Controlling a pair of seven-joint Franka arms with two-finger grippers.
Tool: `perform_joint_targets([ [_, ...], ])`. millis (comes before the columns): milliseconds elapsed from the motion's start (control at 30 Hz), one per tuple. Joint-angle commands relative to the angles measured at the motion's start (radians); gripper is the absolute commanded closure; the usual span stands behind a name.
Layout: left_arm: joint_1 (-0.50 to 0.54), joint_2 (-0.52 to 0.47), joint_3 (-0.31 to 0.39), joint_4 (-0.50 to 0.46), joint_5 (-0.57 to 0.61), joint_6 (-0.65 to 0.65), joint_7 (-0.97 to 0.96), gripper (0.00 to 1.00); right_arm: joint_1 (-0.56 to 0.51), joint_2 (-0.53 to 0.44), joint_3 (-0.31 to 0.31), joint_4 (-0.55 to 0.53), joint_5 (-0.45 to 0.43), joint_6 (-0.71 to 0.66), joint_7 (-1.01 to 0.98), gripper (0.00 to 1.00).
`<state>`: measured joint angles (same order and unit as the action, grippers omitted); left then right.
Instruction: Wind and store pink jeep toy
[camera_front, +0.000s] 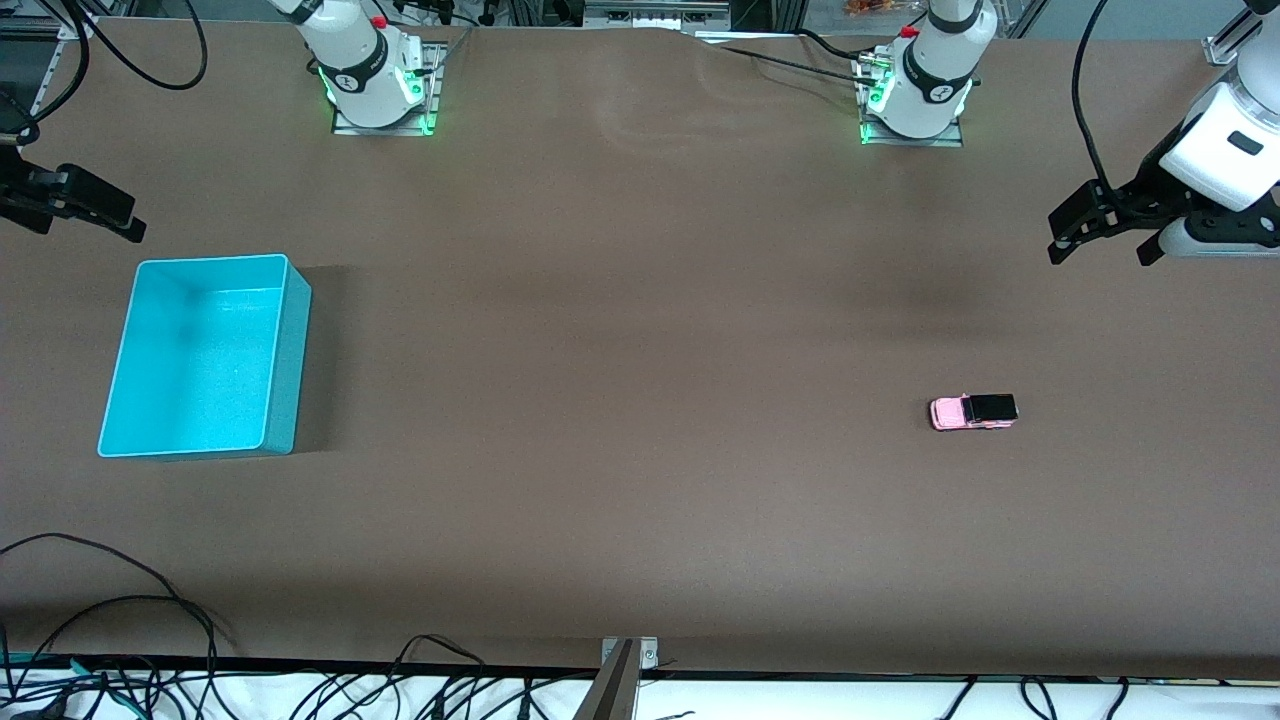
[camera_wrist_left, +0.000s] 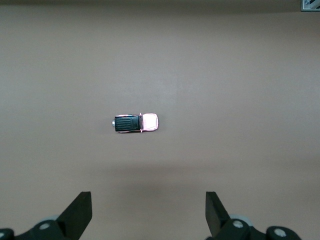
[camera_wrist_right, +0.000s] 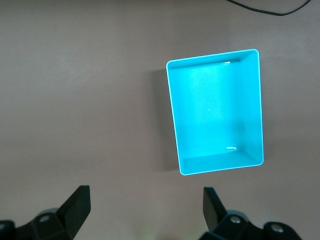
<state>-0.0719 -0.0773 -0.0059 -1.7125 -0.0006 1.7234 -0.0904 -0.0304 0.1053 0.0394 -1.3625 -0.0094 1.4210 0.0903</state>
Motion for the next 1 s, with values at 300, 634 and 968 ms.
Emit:
perform_joint_targets([
  [300,0.009,0.013,-0.008,0.024,0.030,-0.015,0.018,0.00,0.001,0.010,0.004,0.005,-0.015,-0.008,0.009,0.00],
  [634,0.009,0.013,-0.008,0.024,0.030,-0.015,0.018,0.00,0.004,0.008,0.004,0.006,-0.015,-0.008,0.011,0.00],
  [968,0.007,0.016,-0.008,0.024,0.030,-0.015,0.018,0.00,0.004,0.008,0.005,0.005,-0.012,-0.017,0.006,0.00],
])
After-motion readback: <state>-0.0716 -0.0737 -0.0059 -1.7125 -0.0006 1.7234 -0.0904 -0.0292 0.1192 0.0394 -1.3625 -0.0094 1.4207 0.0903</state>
